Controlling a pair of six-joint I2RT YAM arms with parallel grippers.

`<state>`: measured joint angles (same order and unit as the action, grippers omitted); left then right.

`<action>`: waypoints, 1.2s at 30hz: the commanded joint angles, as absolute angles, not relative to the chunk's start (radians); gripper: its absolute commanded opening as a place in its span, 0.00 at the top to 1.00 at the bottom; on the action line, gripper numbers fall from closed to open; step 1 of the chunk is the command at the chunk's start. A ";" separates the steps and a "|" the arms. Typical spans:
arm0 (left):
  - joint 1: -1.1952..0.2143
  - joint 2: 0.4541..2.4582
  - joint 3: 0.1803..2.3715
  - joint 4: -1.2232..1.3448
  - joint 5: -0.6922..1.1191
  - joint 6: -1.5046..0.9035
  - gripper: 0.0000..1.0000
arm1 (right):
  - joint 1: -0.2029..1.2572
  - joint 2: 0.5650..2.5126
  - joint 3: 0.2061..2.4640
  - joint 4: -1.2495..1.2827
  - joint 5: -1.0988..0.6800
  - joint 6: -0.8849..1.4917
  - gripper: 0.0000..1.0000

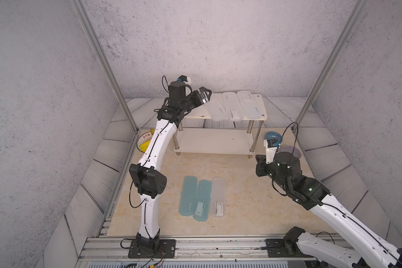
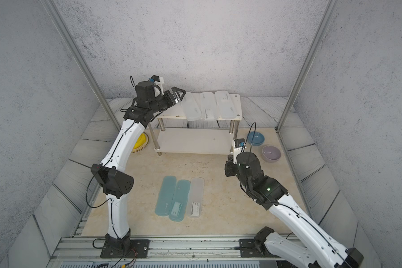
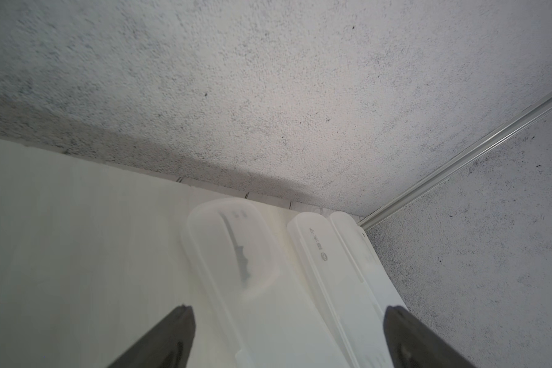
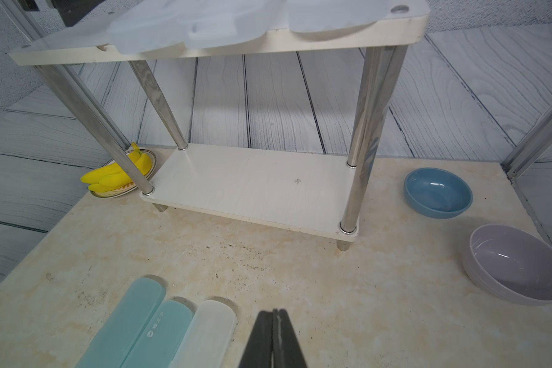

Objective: Place the pencil cases on the shelf according to color
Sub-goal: Adjust the pencil case on the shelf.

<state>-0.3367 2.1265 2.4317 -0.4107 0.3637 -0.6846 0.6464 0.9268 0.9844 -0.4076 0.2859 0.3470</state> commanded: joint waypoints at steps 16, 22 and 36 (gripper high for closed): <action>-0.338 2.303 2.548 -0.173 0.480 -0.878 0.01 | 0.645 0.893 0.940 -0.389 0.284 0.369 0.90; -0.360 2.318 2.549 -0.143 0.501 -0.914 0.01 | 0.646 0.895 0.923 -0.371 0.279 0.380 0.90; -0.414 2.323 2.549 -0.099 0.519 -0.950 0.01 | 0.646 0.900 0.914 -0.361 0.266 0.390 0.90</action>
<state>-0.4053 2.2955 2.5336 -0.1146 0.4915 -0.9409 0.6464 0.9070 0.9257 -0.3840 0.2672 0.3717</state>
